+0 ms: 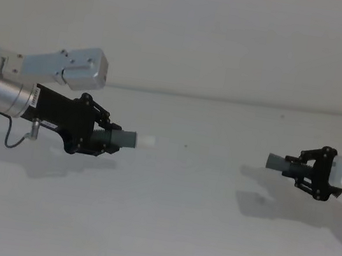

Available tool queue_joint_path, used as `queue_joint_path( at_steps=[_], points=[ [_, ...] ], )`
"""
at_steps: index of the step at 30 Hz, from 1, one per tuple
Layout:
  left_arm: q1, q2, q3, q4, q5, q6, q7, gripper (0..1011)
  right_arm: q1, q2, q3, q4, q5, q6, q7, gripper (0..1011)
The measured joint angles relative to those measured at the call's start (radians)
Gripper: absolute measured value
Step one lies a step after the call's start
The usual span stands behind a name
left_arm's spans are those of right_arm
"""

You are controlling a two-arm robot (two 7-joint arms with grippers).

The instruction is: Use both hands to pick up one end of the pipe from the table, align the ends, and insert them.

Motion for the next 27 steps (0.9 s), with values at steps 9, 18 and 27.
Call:
queue_joint_path(
  at_steps=[9,18,27],
  points=[
    [0.000,0.000,0.000,0.000,0.000,0.000,0.000,336,0.073,0.006,-0.032,0.051,-0.022,-0.169,0.041,264],
    [0.000,0.000,0.000,0.000,0.000,0.000,0.000,336,0.161,-0.015,-0.073,0.110,-0.022,-0.328,0.107,264],
    [0.000,0.000,0.000,0.000,0.000,0.000,0.000,336,0.265,-0.081,-0.130,0.204,0.008,-0.463,0.184,264]
  ],
)
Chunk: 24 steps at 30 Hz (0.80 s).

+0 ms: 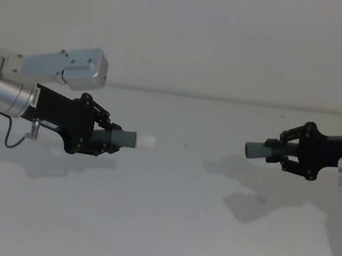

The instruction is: Use both hands to pick up one end of the pipe from the table, align the ends, and insert them.

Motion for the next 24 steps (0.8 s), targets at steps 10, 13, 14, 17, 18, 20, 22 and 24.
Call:
queue_joint_path(
  at_steps=[10,13,14,17,18,20,22,24],
  points=[
    [0.000,0.000,0.000,0.000,0.000,0.000,0.000,336,0.113,-0.104,-0.050,0.147,0.024,-0.102,0.055,264],
    [0.000,0.000,0.000,0.000,0.000,0.000,0.000,336,0.132,-0.124,-0.058,0.179,0.027,-0.115,0.062,264],
    [0.000,0.000,0.000,0.000,0.000,0.000,0.000,336,0.138,-0.131,-0.060,0.188,0.028,-0.119,0.064,264],
    [0.000,0.000,0.000,0.000,0.000,0.000,0.000,336,0.161,-0.157,-0.069,0.228,0.033,-0.130,0.071,264],
    [0.000,0.000,0.000,0.000,0.000,0.000,0.000,336,0.166,-0.162,-0.072,0.237,0.034,-0.131,0.073,266],
    [0.000,0.000,0.000,0.000,0.000,0.000,0.000,336,0.172,-0.170,-0.075,0.248,0.036,-0.132,0.074,264],
    [0.000,0.000,0.000,0.000,0.000,0.000,0.000,336,0.178,-0.179,-0.079,0.258,0.039,-0.132,0.075,264],
    [0.000,0.000,0.000,0.000,0.000,0.000,0.000,336,0.181,-0.185,-0.082,0.260,0.042,-0.130,0.076,264]
  ],
)
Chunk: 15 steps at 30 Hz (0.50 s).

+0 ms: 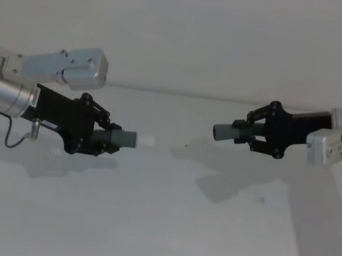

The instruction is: Use both hands to pick up one end of the pipe from the table, align the ends, and insert them.

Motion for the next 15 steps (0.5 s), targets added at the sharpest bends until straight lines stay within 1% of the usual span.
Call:
queue_joint_path(
  at_steps=[5,8,11,12,15],
  points=[
    [0.000,0.000,0.000,0.000,0.000,0.000,0.000,336,-0.004,-0.002,-0.003,-0.017,0.007,0.029,-0.001,264],
    [0.000,0.000,0.000,0.000,0.000,0.000,0.000,336,-0.017,0.006,-0.003,-0.052,0.012,0.062,-0.007,264],
    [0.000,0.000,0.000,0.000,0.000,0.000,0.000,336,-0.036,0.021,-0.003,-0.101,0.014,0.100,-0.015,264],
    [0.000,0.000,0.000,0.000,0.000,0.000,0.000,336,-0.046,0.028,-0.002,-0.126,0.016,0.120,-0.020,264],
    [0.000,0.000,0.000,0.000,0.000,0.000,0.000,336,-0.062,0.041,0.000,-0.165,0.018,0.155,-0.028,264]
  ],
)
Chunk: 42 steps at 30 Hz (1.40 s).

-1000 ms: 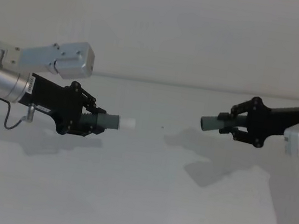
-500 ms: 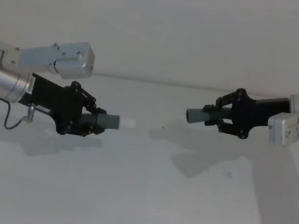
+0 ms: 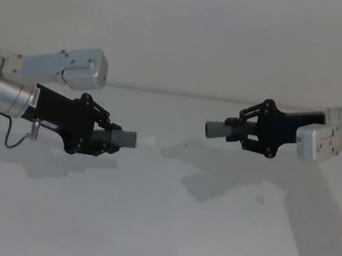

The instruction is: Use both hands to pick up one end of the pipe from the table, align the ends, and insert them.

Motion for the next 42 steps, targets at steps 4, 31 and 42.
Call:
queue_joint_path(
  at_steps=[4,31,42],
  points=[
    [0.000,0.000,0.000,0.000,0.000,0.000,0.000,336,-0.033,0.029,0.003,-0.081,0.004,0.068,-0.013,266],
    [0.000,0.000,0.000,0.000,0.000,0.000,0.000,336,-0.146,0.108,-0.005,-0.391,0.048,0.298,-0.047,264],
    [0.000,0.000,0.000,0.000,0.000,0.000,0.000,336,-0.158,0.091,-0.019,-0.431,0.060,0.343,-0.063,264]
  ],
)
